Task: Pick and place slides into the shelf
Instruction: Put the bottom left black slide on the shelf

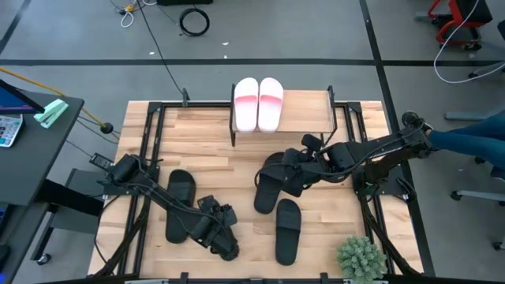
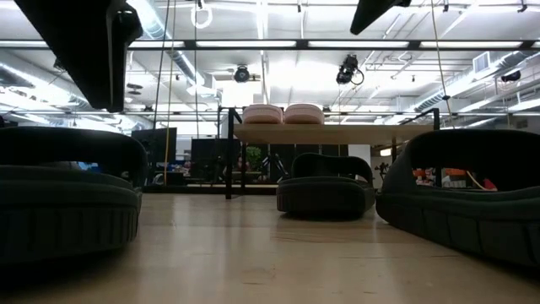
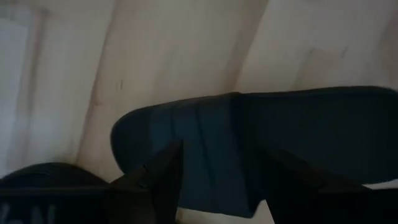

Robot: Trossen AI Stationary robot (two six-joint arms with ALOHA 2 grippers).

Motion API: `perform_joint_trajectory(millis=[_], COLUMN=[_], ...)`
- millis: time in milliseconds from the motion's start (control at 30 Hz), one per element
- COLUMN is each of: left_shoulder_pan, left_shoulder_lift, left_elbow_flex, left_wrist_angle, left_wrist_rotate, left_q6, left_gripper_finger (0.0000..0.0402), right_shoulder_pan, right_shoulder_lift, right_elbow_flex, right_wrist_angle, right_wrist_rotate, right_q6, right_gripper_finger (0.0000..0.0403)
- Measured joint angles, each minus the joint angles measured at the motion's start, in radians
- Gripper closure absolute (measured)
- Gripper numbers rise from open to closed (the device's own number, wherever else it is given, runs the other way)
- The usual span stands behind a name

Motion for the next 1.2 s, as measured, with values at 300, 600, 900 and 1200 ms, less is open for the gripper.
perform_joint_trajectory(millis=[300,600,900,1200], left_shoulder_pan=[-0.030,-0.006,0.005,-0.008], left_shoulder_lift=[0.081,0.098,0.098,0.088], left_elbow_flex=[0.000,0.000,0.000,0.015], left_wrist_angle=[-0.003,-0.126,-0.179,-0.180], left_wrist_rotate=[0.000,-0.035,-0.070,-0.067], left_q6=[-0.003,-0.054,-0.055,-0.060], left_gripper_finger=[0.0190,0.0198,0.0289,0.0392], right_shoulder_pan=[0.032,0.032,0.031,0.050], right_shoulder_lift=[0.000,0.000,0.000,0.000], right_elbow_flex=[0.000,0.000,0.000,0.000], right_wrist_angle=[0.000,0.000,0.000,-0.013], right_wrist_rotate=[-0.001,0.002,0.038,0.000], right_q6=[0.000,-0.002,-0.003,0.020], right_gripper_finger=[0.0400,0.0400,0.0400,0.0400])
